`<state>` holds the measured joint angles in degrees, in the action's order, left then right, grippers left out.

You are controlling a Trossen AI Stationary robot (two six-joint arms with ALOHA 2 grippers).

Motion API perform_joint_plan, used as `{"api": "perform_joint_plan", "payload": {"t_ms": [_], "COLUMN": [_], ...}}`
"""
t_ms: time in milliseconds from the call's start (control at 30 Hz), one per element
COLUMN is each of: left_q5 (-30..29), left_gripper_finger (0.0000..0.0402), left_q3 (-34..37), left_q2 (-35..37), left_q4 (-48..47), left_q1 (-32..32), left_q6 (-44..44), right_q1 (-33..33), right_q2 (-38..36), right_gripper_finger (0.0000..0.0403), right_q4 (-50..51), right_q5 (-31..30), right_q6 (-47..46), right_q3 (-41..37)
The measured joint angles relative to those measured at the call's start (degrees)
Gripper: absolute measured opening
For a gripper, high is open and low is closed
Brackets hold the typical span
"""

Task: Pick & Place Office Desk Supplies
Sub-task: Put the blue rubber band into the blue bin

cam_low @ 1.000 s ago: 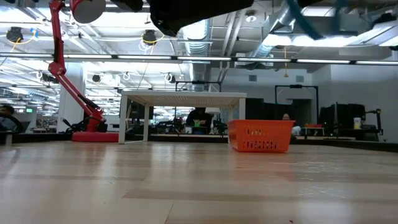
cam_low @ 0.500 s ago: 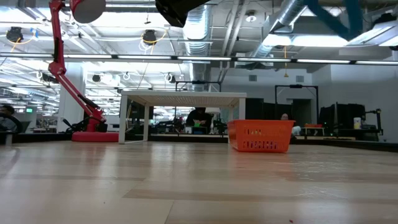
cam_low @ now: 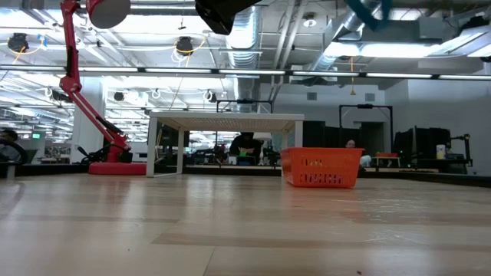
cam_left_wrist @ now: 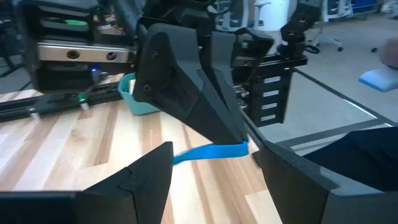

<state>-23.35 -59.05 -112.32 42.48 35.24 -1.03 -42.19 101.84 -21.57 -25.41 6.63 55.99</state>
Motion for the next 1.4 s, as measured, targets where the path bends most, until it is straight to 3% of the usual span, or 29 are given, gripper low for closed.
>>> {"api": "perform_joint_plan", "payload": {"t_ms": [700, 1300, 1400], "left_q5": [5.68, 7.01, 7.29], "left_gripper_finger": [0.0130, 0.0009, 0.0004], "left_q3": [-0.04, -0.04, -0.04], "left_q2": [0.01, 0.03, 0.05], "left_q4": [1.36, -0.50, -0.62], "left_q1": [-1.27, -1.27, -1.27], "left_q6": [1.71, 1.72, 1.71], "right_q1": [0.33, -0.22, -0.22], "right_q2": [0.00, 0.00, 0.00], "right_gripper_finger": [0.0000, 0.0000, 0.0000], "right_q4": [0.06, 0.64, 0.73], "right_q5": [-0.15, -2.10, -2.10], "right_q6": [0.00, 0.63, 0.59], "right_q3": [0.00, 0.00, 0.00]}}
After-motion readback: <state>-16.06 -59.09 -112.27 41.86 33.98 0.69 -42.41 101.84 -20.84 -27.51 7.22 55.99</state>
